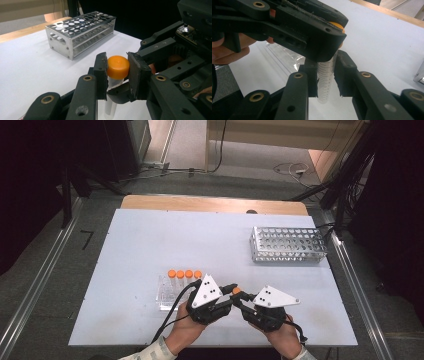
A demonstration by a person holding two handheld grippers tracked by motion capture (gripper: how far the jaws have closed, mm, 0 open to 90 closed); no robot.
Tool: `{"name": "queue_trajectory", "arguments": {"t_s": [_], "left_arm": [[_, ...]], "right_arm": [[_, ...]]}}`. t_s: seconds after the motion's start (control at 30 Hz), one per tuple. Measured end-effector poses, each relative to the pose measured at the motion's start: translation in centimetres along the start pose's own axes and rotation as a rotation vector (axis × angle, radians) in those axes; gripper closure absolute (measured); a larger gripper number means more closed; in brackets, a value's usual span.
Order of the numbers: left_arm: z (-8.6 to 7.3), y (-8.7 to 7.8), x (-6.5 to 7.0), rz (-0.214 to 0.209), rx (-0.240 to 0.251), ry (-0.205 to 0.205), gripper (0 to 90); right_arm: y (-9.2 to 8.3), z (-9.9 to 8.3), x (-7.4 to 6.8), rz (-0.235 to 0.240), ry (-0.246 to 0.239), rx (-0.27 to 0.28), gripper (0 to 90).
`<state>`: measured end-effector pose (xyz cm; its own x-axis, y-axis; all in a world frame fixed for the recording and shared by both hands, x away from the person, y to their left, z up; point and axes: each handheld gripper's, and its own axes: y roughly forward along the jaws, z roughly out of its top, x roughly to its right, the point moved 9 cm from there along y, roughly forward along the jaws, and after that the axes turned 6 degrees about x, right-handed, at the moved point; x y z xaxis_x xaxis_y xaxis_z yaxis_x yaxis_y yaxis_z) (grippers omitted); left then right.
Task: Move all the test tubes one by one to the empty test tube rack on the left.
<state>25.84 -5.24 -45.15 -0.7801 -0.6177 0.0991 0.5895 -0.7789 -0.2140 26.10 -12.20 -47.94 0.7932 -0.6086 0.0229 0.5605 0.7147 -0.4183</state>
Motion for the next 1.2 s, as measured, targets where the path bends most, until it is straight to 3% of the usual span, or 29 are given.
{"name": "queue_trajectory", "arguments": {"t_s": [0.13,0.33,0.63,0.97,1.2], "left_arm": [[0.5,-0.6,0.1,-0.013,0.019,-0.019,69.9],[1.0,-1.8,0.0,-0.022,0.03,-0.031,69.9],[2.0,-5.3,-0.8,0.008,0.058,-0.054,69.9],[1.7,-9.9,-3.8,0.096,0.067,-0.089,69.9],[1.6,-12.0,-5.1,0.135,0.069,-0.097,69.9]], "right_arm": [[-0.2,0.2,-0.3,0.035,0.009,0.005,38.0],[-0.5,-0.2,-0.3,0.057,0.018,0.003,22.8],[-0.5,-0.9,0.5,0.05,0.034,-0.002,20.3],[-0.3,-1.1,0.6,0.054,0.03,-0.015,19.3],[-0.2,-1.2,0.8,0.047,0.036,-0.018,19.4]]}}
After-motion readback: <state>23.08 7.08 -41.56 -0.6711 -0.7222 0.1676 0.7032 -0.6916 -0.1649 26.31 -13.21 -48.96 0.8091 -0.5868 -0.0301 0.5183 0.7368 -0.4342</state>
